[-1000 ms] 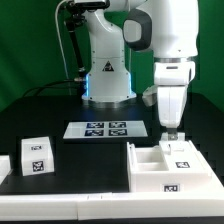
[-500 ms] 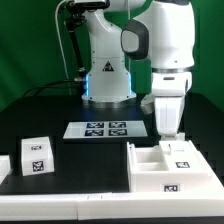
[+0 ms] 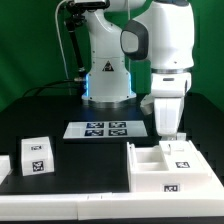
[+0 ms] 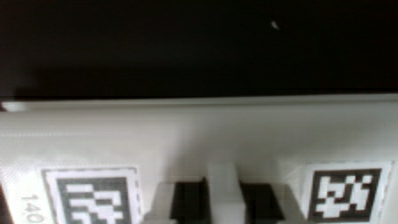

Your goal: Assemble cabinet

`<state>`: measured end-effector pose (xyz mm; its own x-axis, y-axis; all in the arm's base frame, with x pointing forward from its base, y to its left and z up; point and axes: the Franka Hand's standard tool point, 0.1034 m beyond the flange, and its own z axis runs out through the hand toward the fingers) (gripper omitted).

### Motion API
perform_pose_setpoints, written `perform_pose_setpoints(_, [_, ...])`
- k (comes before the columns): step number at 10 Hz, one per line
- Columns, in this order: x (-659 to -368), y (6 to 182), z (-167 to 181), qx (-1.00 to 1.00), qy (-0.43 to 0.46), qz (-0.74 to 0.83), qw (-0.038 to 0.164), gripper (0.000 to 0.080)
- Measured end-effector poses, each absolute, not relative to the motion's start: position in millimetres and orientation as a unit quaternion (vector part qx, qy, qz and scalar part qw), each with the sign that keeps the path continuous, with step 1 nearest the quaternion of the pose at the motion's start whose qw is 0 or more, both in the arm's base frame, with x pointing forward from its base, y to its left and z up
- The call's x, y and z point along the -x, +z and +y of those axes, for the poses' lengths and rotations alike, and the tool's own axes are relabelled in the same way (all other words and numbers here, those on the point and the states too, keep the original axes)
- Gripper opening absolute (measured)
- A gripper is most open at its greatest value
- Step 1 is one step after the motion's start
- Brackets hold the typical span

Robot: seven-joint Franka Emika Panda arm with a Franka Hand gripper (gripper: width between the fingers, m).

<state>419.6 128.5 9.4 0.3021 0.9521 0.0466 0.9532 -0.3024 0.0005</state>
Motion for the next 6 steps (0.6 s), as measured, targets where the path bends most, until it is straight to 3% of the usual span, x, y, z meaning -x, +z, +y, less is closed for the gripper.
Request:
perform_pose_setpoints(4, [-422, 17.3, 125, 0.796, -0.014, -0.605, 0.008, 0.0068])
perform_pose_setpoints(6, [-426, 36.8, 111, 0.782, 0.008, -0.624, -0.004, 0.0068])
